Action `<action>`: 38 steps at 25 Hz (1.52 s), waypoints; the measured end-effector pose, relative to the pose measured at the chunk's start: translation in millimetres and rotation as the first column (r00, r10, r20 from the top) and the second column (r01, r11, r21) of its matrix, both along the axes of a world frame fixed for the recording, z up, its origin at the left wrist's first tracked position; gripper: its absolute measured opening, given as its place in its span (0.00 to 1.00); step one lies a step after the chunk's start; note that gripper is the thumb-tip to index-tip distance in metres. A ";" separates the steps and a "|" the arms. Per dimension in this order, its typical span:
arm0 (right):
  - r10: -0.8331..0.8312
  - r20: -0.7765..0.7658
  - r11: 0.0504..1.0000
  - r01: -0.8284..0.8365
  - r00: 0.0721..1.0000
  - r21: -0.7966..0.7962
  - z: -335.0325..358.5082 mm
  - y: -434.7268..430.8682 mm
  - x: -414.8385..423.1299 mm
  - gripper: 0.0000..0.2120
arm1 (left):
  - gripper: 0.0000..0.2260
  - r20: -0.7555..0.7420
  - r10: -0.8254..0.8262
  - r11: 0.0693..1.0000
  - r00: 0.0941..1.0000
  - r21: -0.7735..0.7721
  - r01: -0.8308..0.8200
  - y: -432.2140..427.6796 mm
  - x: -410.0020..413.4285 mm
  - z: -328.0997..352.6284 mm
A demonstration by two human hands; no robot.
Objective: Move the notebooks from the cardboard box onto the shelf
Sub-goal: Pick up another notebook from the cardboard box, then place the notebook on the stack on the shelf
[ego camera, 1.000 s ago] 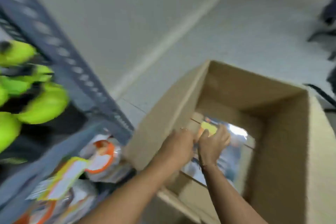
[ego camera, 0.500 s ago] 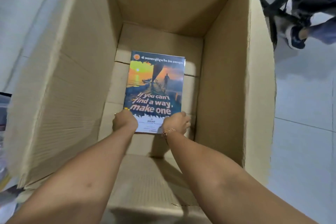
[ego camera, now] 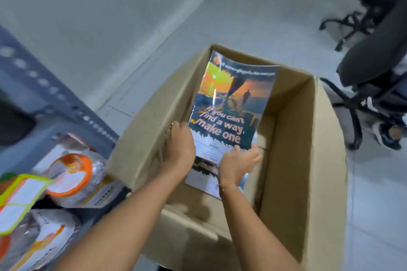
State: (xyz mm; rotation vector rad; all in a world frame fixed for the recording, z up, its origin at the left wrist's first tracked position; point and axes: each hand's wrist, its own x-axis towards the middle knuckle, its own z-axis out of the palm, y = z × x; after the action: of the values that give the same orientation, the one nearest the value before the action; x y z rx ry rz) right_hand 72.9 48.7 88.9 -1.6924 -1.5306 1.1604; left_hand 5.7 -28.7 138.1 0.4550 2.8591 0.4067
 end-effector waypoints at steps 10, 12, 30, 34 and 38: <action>0.742 -0.547 0.622 -0.094 0.388 0.777 318.8 -184.6 -41.7 0.22 | 0.19 -0.809 0.503 0.863 0.304 0.490 -0.124 -270.1 102.9 322.1; 0.818 -0.525 0.557 -0.098 0.235 0.825 377.9 -225.5 -59.1 0.20 | 0.16 -0.808 0.553 0.825 0.202 0.500 -0.263 -308.2 108.1 371.7; 0.887 -0.390 0.390 0.051 0.248 0.919 338.0 -214.1 -100.7 0.10 | 0.17 -0.969 0.196 0.952 0.150 0.152 -0.265 -259.3 17.1 353.9; 0.724 -0.284 0.620 -0.414 0.628 0.666 149.5 -96.3 -81.3 0.13 | 0.18 -0.647 -0.084 0.974 0.758 0.108 0.200 -115.1 -13.9 200.1; 0.526 0.174 0.847 -0.532 0.833 -0.012 -33.3 -3.1 -38.5 0.15 | 0.15 0.273 -0.230 0.963 0.934 -0.076 0.259 -16.6 -39.6 19.5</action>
State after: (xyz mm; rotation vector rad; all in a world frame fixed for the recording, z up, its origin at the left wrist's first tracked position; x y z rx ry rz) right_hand 34.4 45.6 55.6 -1.4035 -2.2120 1.2588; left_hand -33.9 -45.3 157.6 0.6734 2.5135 0.2405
